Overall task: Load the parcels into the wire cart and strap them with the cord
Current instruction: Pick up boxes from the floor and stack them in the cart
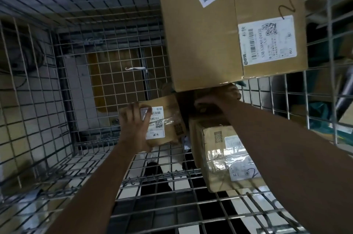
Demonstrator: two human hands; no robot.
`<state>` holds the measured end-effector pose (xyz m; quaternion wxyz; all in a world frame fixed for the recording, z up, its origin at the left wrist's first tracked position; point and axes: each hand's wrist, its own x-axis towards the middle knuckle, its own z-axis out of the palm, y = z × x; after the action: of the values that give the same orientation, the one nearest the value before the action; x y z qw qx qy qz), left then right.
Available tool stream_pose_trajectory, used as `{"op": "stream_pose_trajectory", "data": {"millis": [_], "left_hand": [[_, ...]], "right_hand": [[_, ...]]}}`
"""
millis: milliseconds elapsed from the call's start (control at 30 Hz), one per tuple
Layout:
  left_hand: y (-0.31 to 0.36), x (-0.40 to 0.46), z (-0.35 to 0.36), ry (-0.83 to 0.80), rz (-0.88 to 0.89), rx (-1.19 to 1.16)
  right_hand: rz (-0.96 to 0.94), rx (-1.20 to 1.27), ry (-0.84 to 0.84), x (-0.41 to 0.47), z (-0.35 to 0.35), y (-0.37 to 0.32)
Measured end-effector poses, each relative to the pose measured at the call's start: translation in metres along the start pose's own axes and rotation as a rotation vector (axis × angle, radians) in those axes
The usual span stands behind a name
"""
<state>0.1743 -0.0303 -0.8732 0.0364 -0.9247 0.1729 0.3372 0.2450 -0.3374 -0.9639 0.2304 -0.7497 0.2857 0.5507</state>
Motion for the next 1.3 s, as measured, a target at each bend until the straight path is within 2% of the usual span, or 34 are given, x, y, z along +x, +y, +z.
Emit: {"op": "stream_pose_trajectory", "data": {"millis": [67, 133, 200, 267, 333, 367, 400, 433, 467, 533, 567, 633, 767, 900, 1067, 1167, 1300], "left_hand": [[-0.003, -0.008, -0.01, -0.021, -0.044, -0.021], [-0.006, -0.017, -0.023, -0.036, -0.075, -0.028], [-0.011, -0.029, -0.035, -0.067, -0.107, -0.004], [-0.016, -0.039, -0.041, -0.06, -0.134, 0.034], [-0.024, -0.047, -0.04, -0.048, -0.137, 0.038], [-0.029, -0.052, -0.037, -0.046, -0.145, 0.028], [-0.035, -0.056, -0.033, -0.039, -0.156, 0.024], [-0.042, -0.062, -0.029, -0.032, -0.171, 0.019], [-0.049, -0.067, -0.024, -0.026, -0.186, 0.0], [-0.062, -0.08, -0.017, -0.055, -0.238, -0.013], [-0.069, -0.088, -0.013, -0.088, -0.279, -0.014], [-0.084, -0.102, -0.001, -0.105, -0.389, -0.041], [-0.117, -0.117, 0.02, -0.101, -0.631, -0.231], [-0.14, -0.101, 0.038, -0.158, -0.725, -0.291], [-0.153, -0.079, 0.049, -0.001, -0.77, -0.311], [-0.153, -0.044, 0.052, -0.084, -0.876, -0.457], [-0.143, 0.007, 0.065, -0.126, -0.902, -0.582]], "right_hand": [[-0.012, -0.088, 0.022, -0.003, -0.003, -0.007], [0.006, -0.156, 0.153, -0.002, -0.004, -0.016], [0.096, -0.316, 0.254, -0.119, -0.017, -0.056], [0.049, -0.315, 0.234, -0.166, -0.018, -0.073], [-0.102, -0.324, 0.175, -0.178, -0.006, -0.08], [-0.115, -0.413, 0.115, -0.176, 0.001, -0.087], [-0.096, -0.389, 0.088, -0.183, 0.01, -0.099], [-0.179, -0.627, 0.183, -0.188, 0.021, -0.103], [-0.184, -0.623, 0.282, -0.184, 0.039, -0.105], [-0.122, -0.668, 0.27, -0.198, 0.058, -0.12], [-0.152, -0.688, 0.289, -0.201, 0.069, -0.129], [-0.207, -0.633, 0.329, -0.199, 0.092, -0.146], [-0.258, -0.618, 0.26, -0.184, 0.138, -0.17], [-0.343, -0.536, 0.278, -0.151, 0.156, -0.176], [-0.507, -0.89, 0.479, -0.099, 0.173, -0.158], [-0.636, -1.074, 0.404, -0.068, 0.19, -0.151], [-0.621, -1.136, 0.422, -0.023, 0.205, -0.145]]}}
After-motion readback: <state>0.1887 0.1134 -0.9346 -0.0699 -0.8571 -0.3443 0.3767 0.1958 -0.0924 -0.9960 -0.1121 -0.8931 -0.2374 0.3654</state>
